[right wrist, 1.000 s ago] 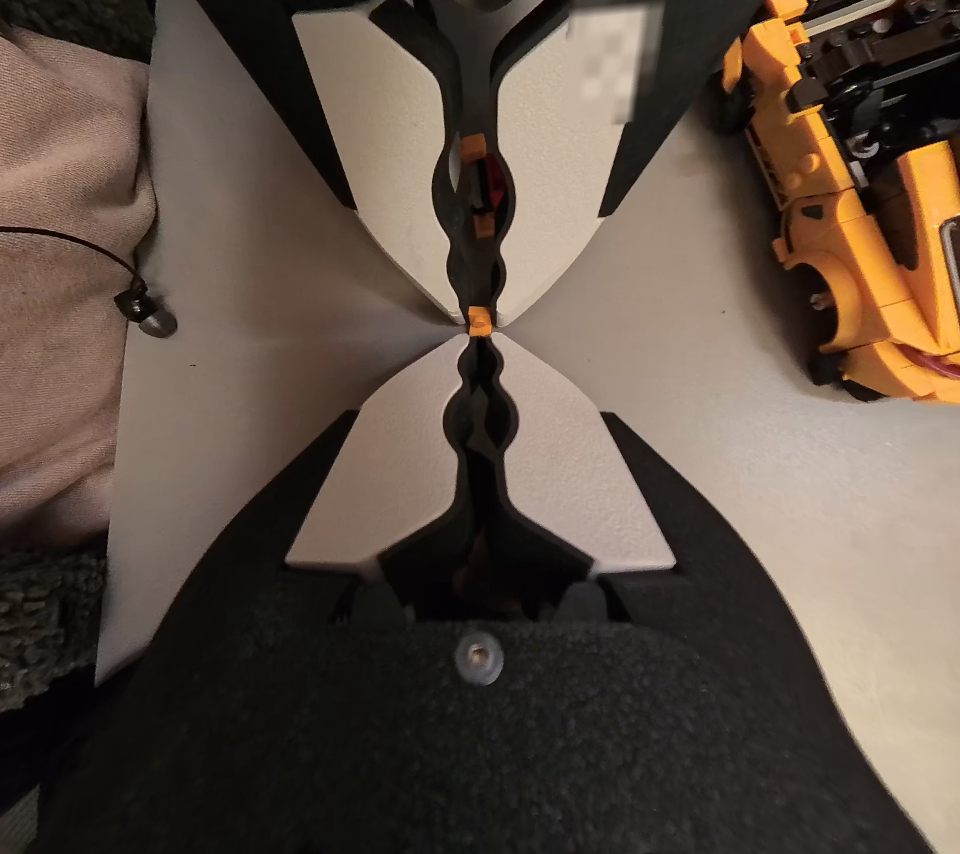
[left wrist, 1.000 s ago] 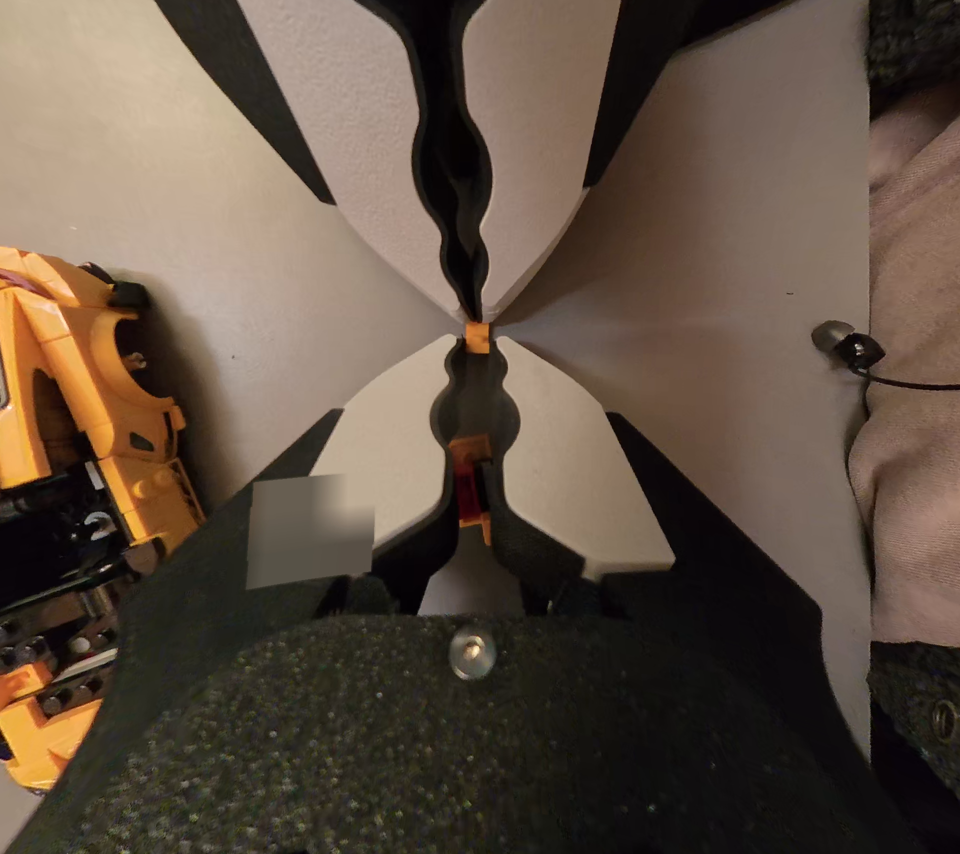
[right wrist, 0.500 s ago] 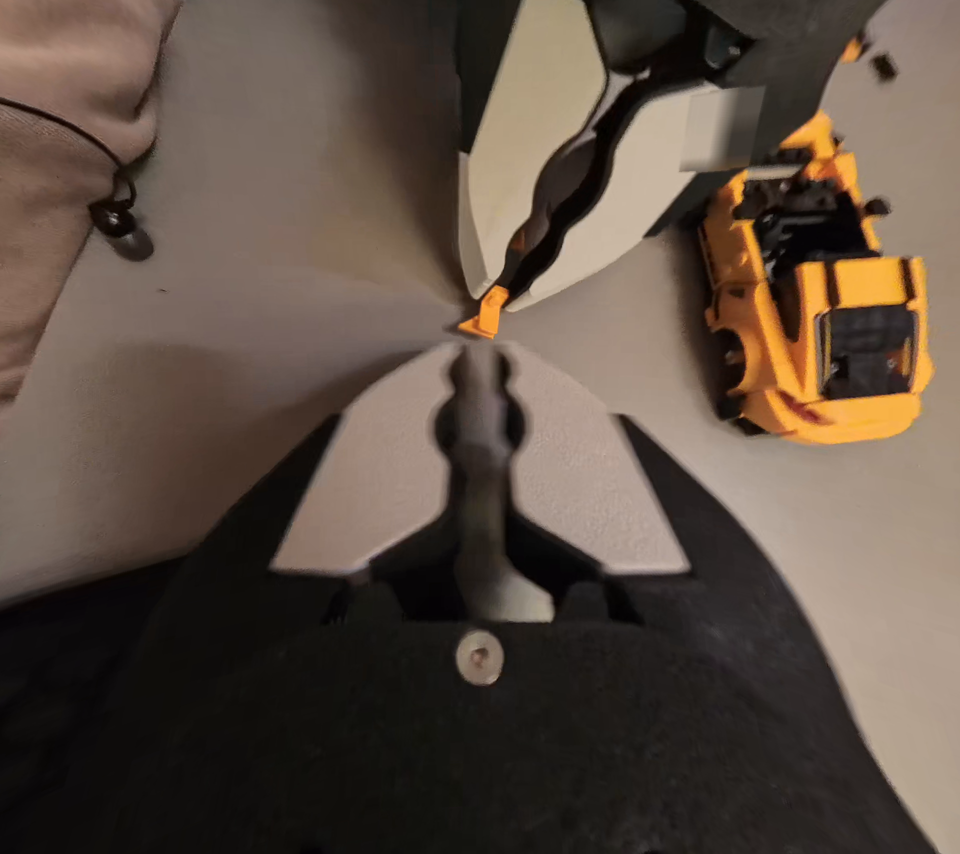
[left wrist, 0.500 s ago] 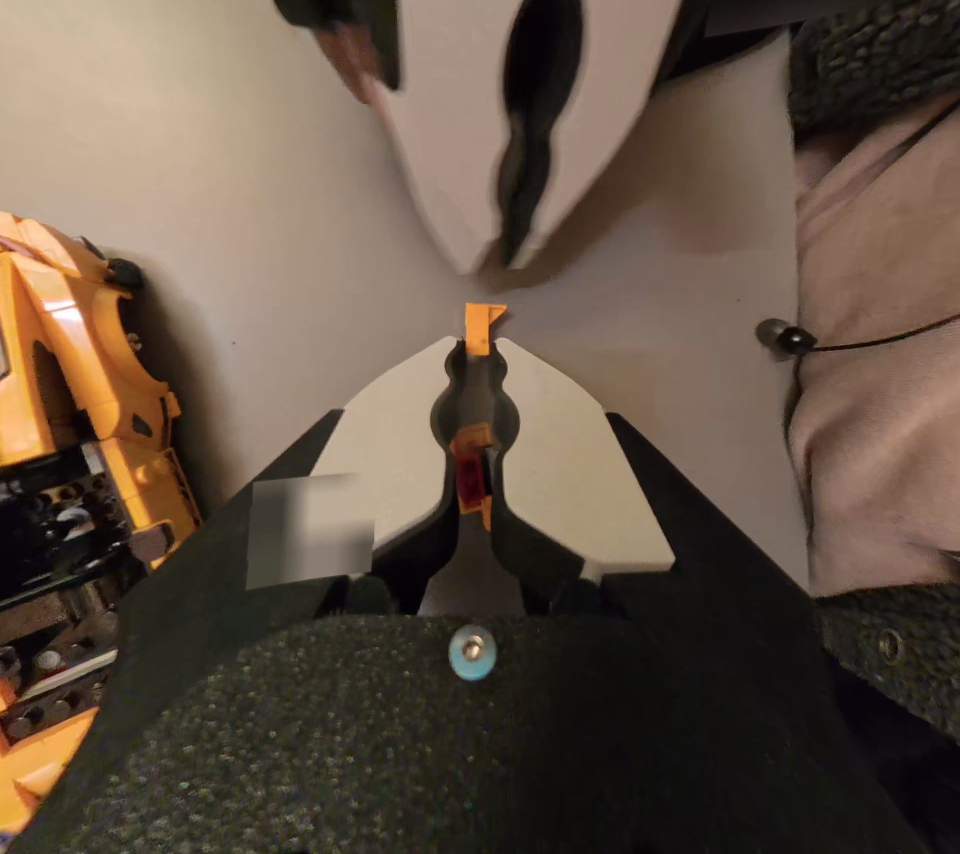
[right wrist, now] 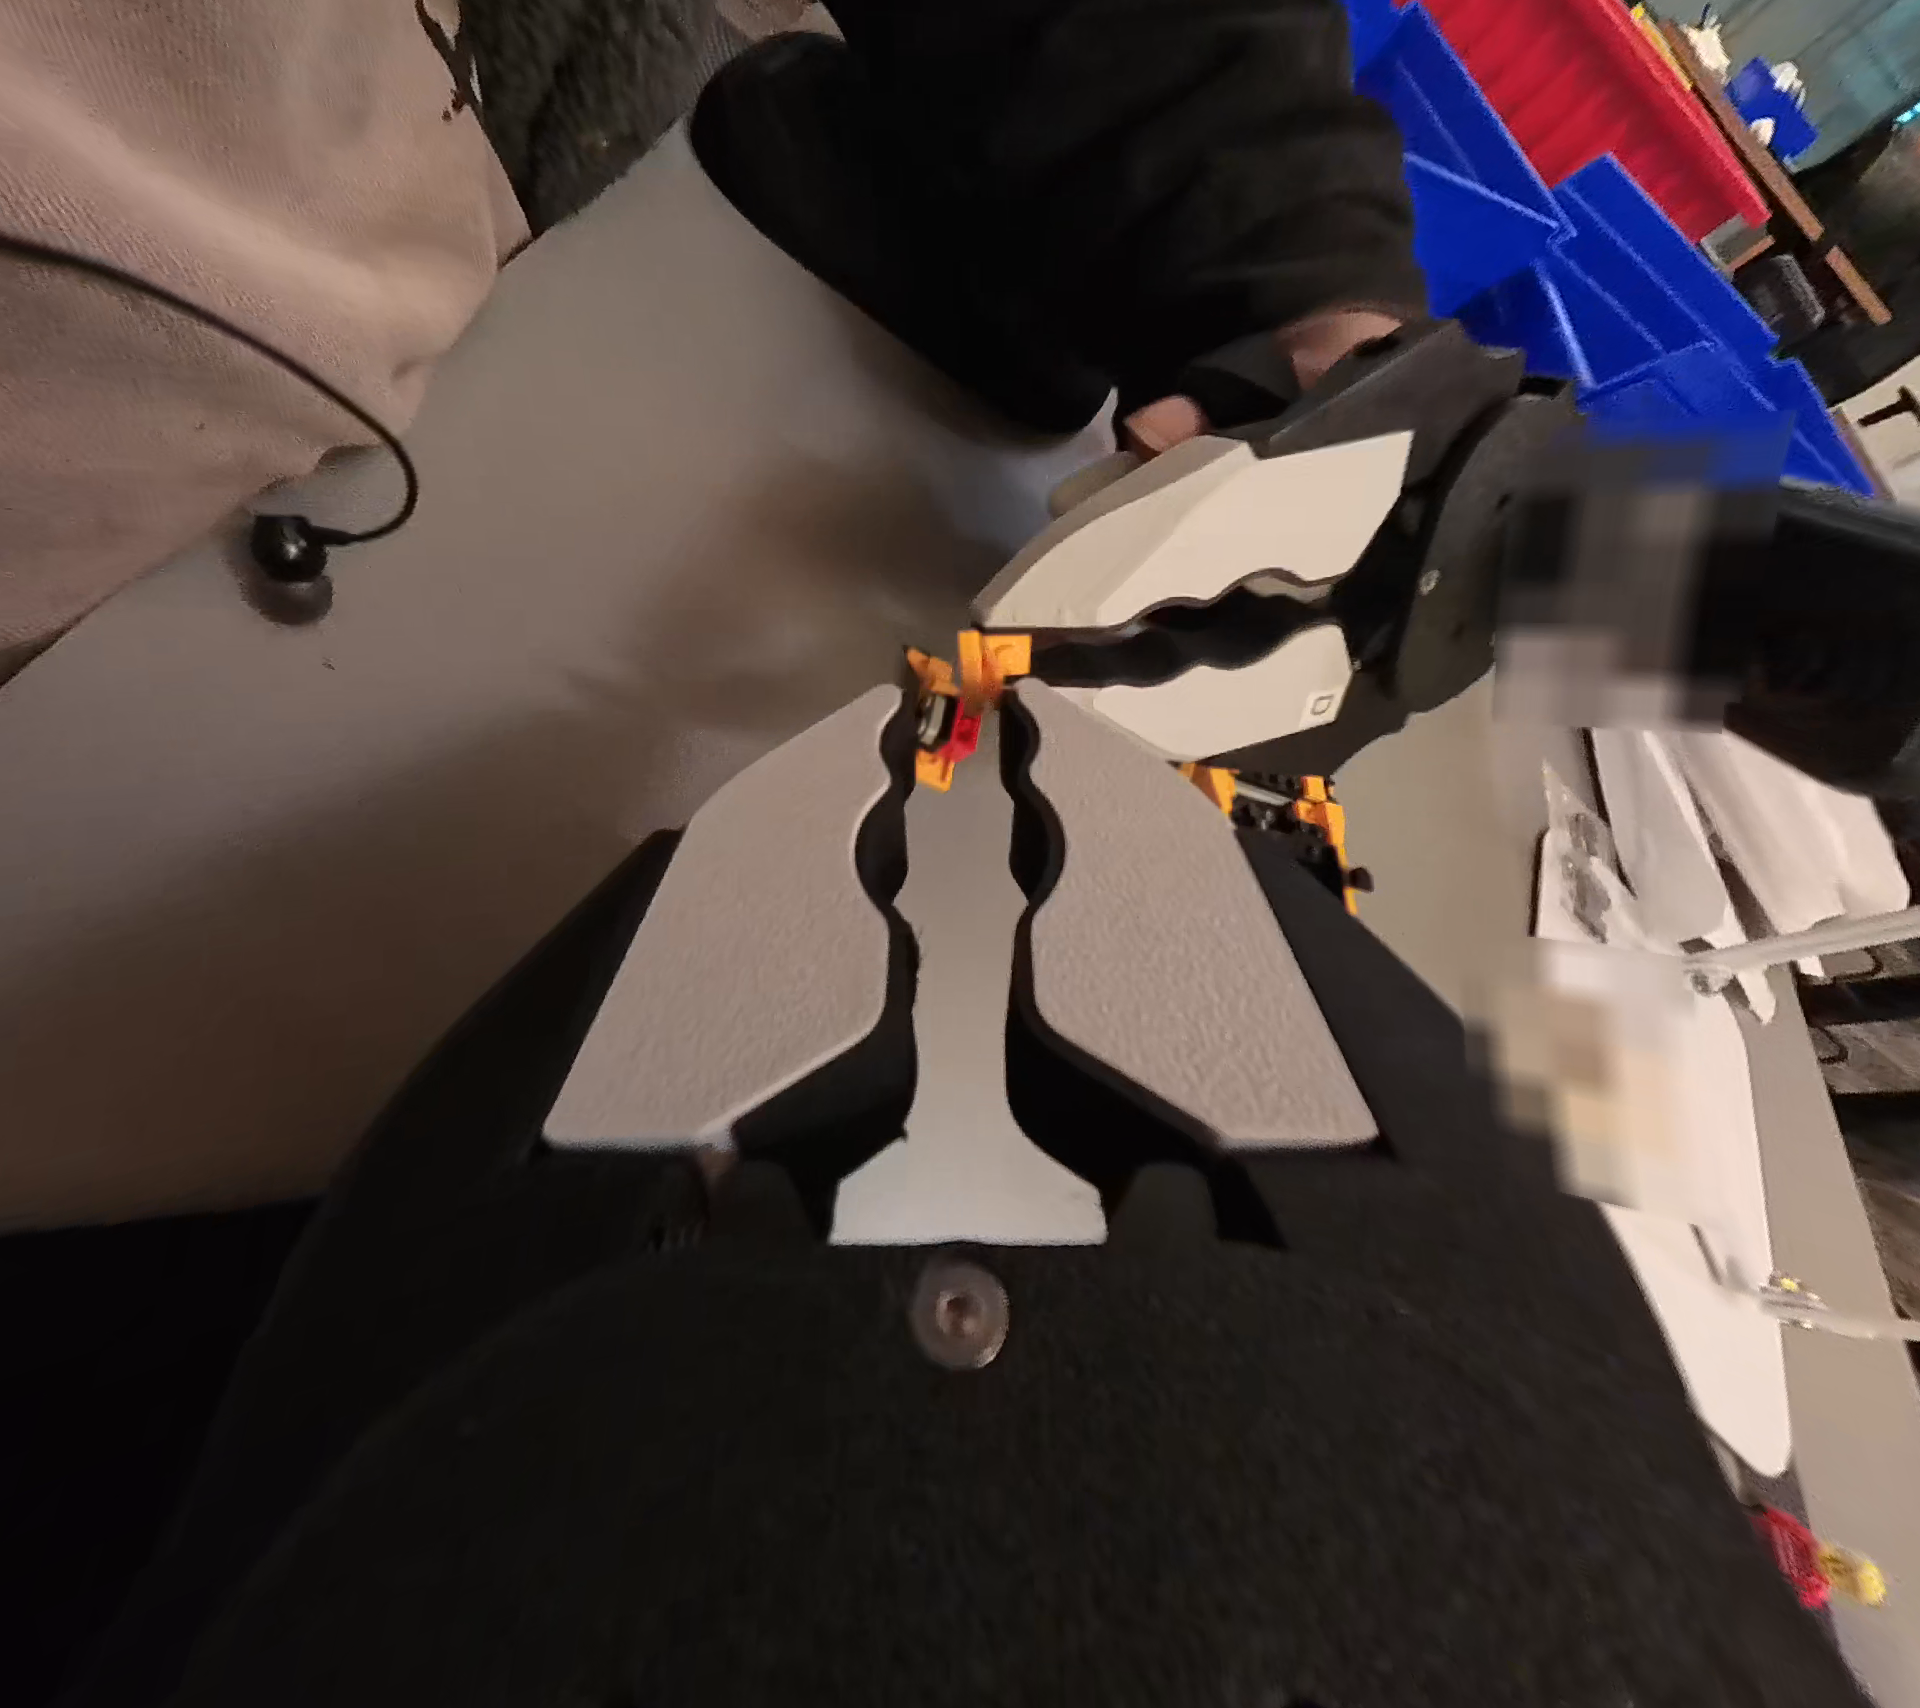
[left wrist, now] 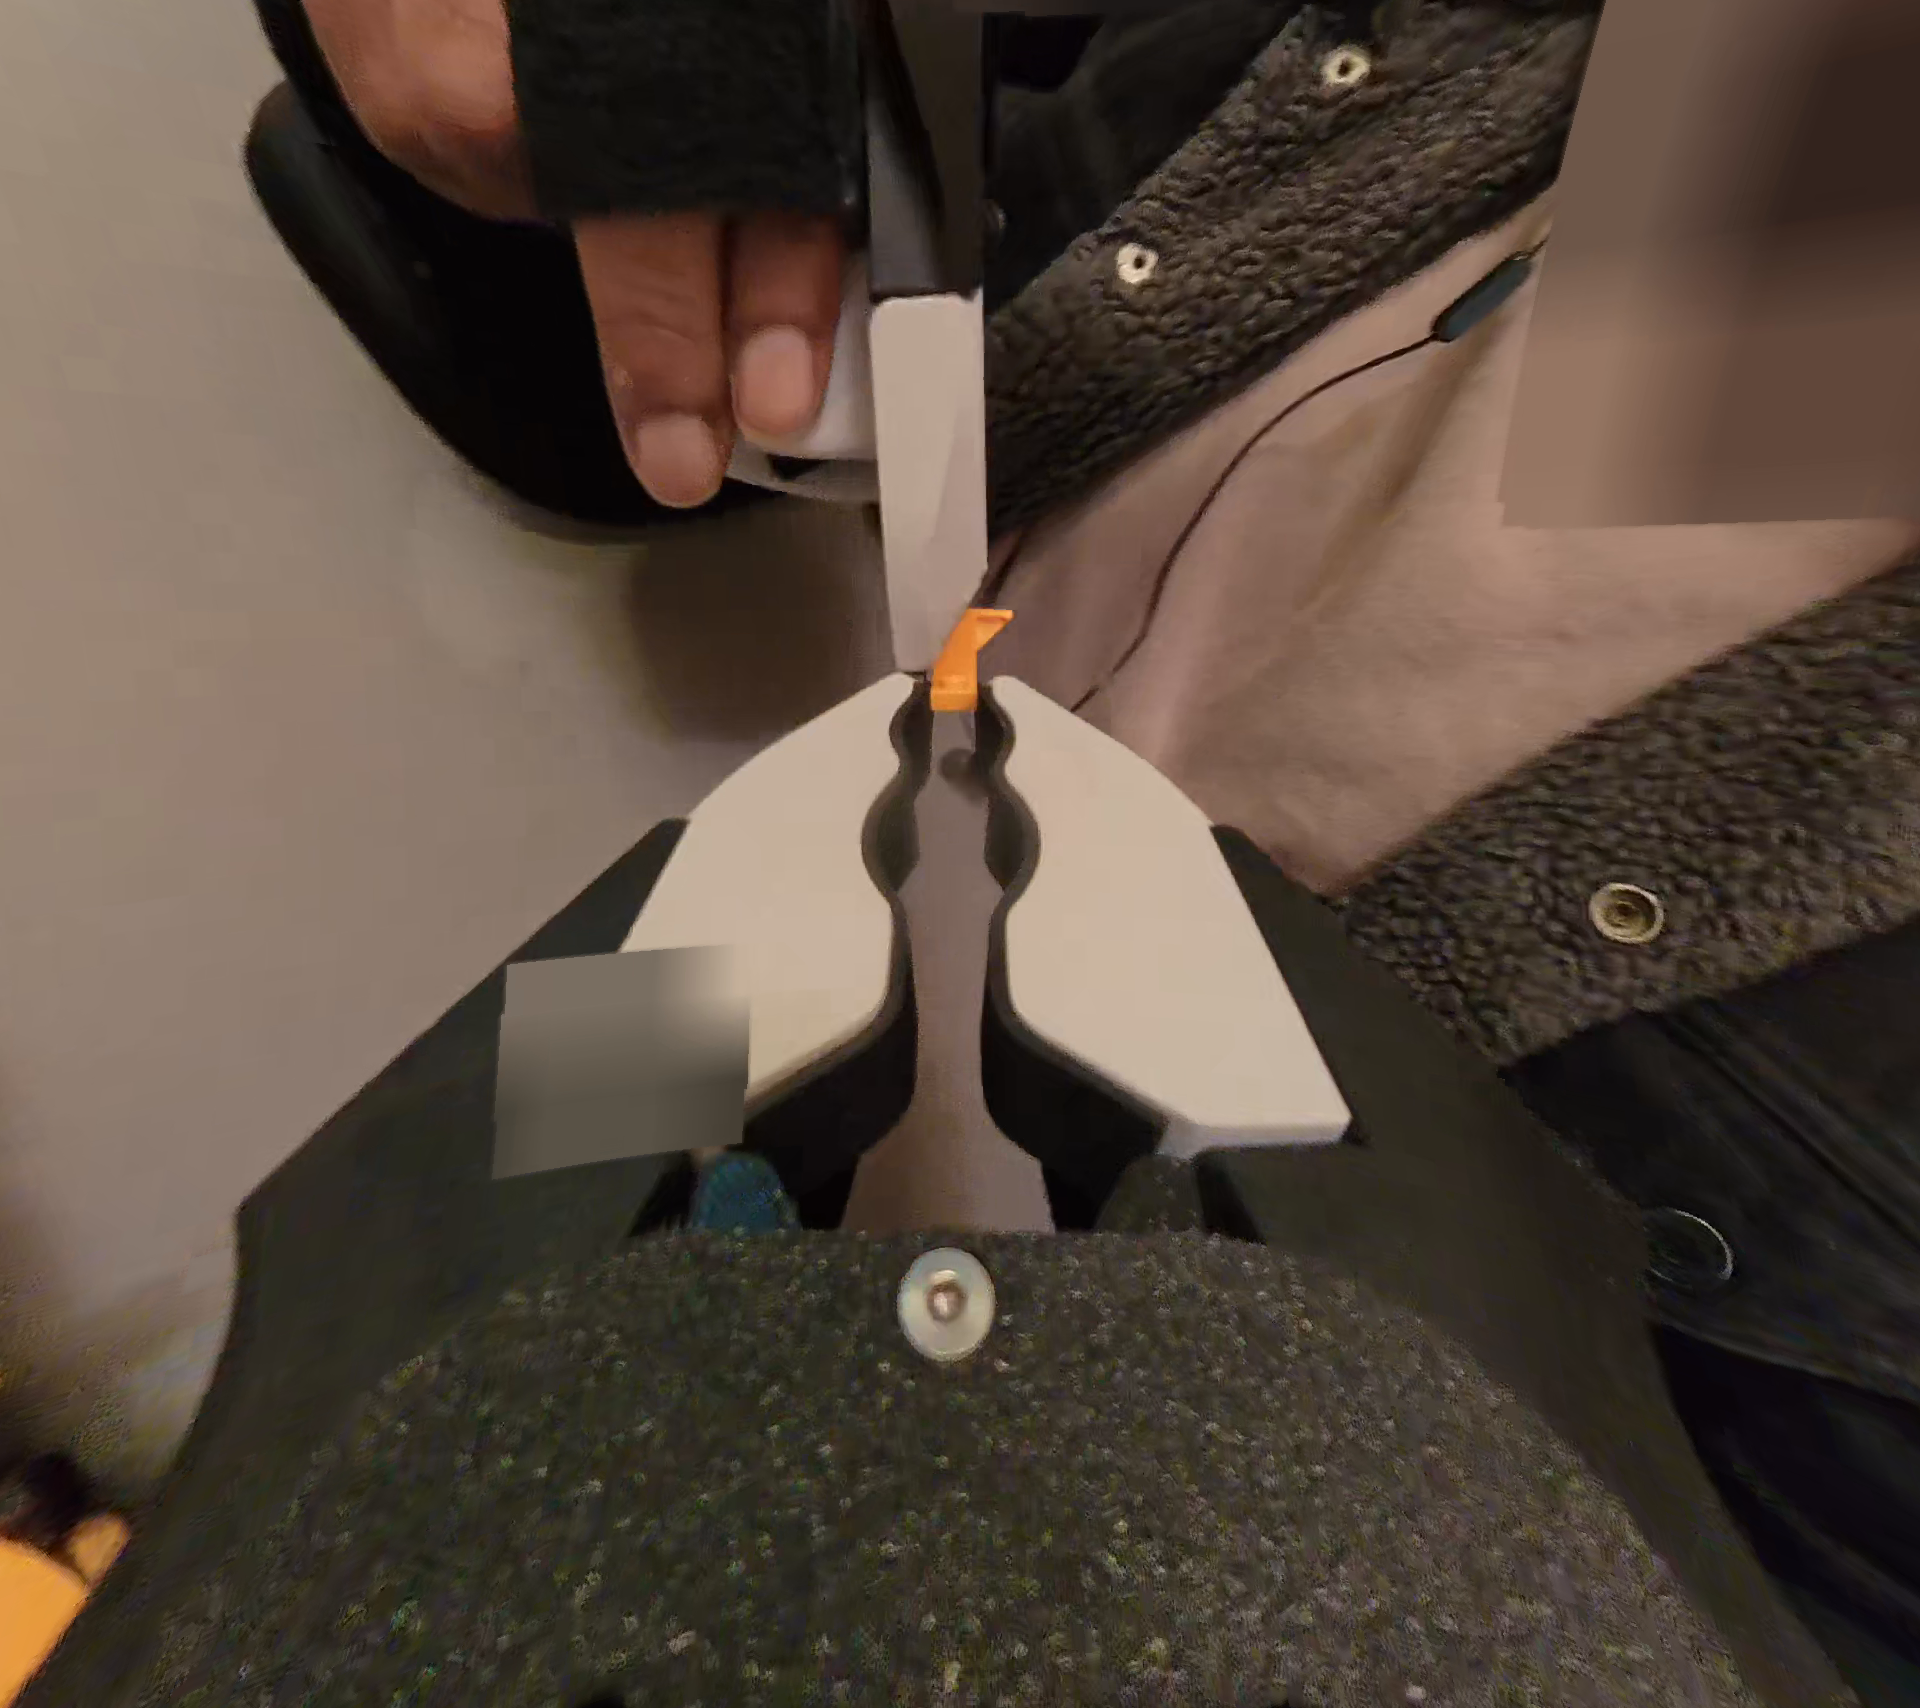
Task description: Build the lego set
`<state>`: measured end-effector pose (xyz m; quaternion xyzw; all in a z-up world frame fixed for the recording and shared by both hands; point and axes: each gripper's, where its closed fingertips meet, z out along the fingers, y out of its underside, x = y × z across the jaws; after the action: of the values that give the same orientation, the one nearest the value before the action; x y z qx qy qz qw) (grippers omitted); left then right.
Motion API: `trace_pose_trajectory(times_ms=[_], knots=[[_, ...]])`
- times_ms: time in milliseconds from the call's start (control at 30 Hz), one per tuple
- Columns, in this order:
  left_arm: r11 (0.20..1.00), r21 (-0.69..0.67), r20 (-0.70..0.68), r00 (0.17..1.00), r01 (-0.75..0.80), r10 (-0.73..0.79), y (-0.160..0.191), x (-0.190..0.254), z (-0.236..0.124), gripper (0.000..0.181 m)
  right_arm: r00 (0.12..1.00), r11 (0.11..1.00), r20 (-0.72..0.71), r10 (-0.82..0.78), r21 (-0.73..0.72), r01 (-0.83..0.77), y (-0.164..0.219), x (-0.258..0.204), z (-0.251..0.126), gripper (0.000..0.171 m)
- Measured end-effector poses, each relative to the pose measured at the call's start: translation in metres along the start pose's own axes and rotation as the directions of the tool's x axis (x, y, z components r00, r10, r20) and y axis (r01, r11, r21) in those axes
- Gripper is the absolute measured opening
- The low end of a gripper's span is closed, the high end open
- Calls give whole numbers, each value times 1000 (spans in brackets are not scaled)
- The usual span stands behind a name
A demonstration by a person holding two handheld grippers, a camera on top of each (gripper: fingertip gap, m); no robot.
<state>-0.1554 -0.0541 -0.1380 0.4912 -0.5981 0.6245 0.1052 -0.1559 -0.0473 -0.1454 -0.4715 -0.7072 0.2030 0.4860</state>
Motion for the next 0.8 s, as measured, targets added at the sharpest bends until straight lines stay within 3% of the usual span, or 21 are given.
trace_pose_trajectory(times_ms=[100,367,800], knots=[[1000,-16,-32,999,7,-7,1,4,4,7,1000,1000,0,-8,18,8,-7,0,-2,6],[994,-98,-71,996,42,-49,7,10,15,8,998,1000,61,-18,23,17,-16,-14,-1,6],[980,-162,-147,979,114,-139,5,28,26,8,980,971,81,183,138,-193,-32,-23,-8,5]])
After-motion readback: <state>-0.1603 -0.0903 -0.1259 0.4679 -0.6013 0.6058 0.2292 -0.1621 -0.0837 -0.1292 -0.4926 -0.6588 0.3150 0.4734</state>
